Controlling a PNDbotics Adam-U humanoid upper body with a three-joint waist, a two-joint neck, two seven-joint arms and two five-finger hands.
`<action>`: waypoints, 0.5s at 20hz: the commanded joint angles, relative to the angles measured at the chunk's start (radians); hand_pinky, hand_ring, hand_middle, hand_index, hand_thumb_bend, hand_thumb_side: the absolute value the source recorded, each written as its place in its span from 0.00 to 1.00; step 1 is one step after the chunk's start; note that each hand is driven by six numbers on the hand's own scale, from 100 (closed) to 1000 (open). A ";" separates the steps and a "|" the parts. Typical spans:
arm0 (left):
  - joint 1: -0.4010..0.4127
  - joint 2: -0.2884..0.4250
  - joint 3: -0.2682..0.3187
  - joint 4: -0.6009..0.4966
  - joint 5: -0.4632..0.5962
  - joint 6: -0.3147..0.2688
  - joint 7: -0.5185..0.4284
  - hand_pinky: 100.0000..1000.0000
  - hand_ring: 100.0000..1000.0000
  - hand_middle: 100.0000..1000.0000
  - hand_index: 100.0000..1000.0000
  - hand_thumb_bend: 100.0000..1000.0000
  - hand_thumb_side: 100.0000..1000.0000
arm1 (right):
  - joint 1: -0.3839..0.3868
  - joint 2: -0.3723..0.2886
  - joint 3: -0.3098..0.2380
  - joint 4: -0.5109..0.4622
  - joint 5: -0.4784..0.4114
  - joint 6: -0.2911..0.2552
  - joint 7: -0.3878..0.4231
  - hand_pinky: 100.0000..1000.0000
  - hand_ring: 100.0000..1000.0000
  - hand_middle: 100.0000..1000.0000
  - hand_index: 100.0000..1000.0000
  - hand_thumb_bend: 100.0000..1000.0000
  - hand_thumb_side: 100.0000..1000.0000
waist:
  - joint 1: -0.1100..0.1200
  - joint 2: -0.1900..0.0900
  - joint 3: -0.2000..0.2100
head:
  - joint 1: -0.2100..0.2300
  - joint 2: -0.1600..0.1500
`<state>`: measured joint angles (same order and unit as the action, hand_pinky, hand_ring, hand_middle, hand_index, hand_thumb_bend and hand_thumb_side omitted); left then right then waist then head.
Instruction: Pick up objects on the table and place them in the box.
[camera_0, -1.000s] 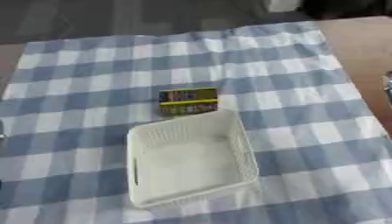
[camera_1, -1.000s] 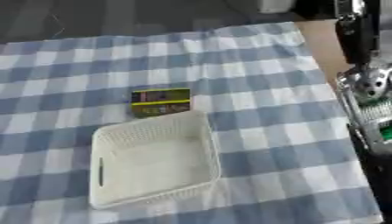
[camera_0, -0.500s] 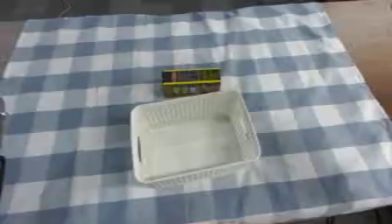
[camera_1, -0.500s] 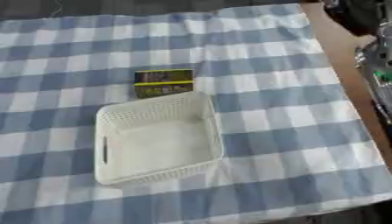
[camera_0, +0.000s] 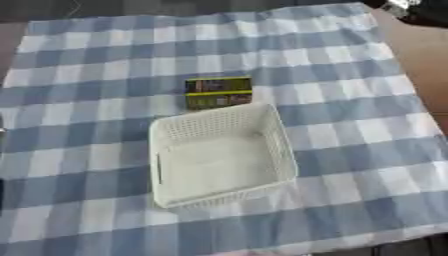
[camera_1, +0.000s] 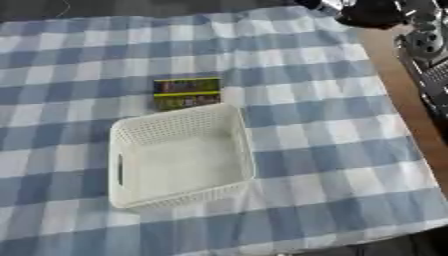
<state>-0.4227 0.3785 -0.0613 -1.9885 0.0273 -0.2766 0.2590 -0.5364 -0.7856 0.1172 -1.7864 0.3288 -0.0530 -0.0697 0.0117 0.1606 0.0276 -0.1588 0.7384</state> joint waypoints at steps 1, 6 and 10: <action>-0.009 0.019 -0.003 -0.011 -0.003 0.001 -0.003 0.57 0.59 0.76 0.79 0.75 0.59 | -0.045 -0.046 0.013 0.032 0.054 -0.033 0.026 0.00 0.54 0.66 0.74 0.97 0.63 | -0.003 -0.019 0.003 | -0.018 -0.004; -0.010 0.018 -0.005 -0.011 -0.002 0.002 -0.005 0.58 0.59 0.76 0.79 0.75 0.59 | -0.085 -0.066 0.050 0.087 0.174 -0.064 0.096 0.00 0.60 0.70 0.76 1.00 0.59 | -0.007 -0.020 0.006 | -0.037 -0.018; -0.010 0.016 -0.008 -0.011 0.000 0.003 -0.008 0.57 0.59 0.76 0.79 0.75 0.59 | -0.103 -0.069 0.071 0.106 0.268 -0.150 0.110 0.00 0.66 0.72 0.77 1.00 0.58 | -0.008 -0.020 0.008 | -0.036 -0.025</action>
<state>-0.4227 0.3785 -0.0676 -1.9886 0.0273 -0.2730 0.2543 -0.6211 -0.8175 0.1915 -1.6779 0.5694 -0.1782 0.0365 0.0053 0.1603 0.0347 -0.1856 0.7272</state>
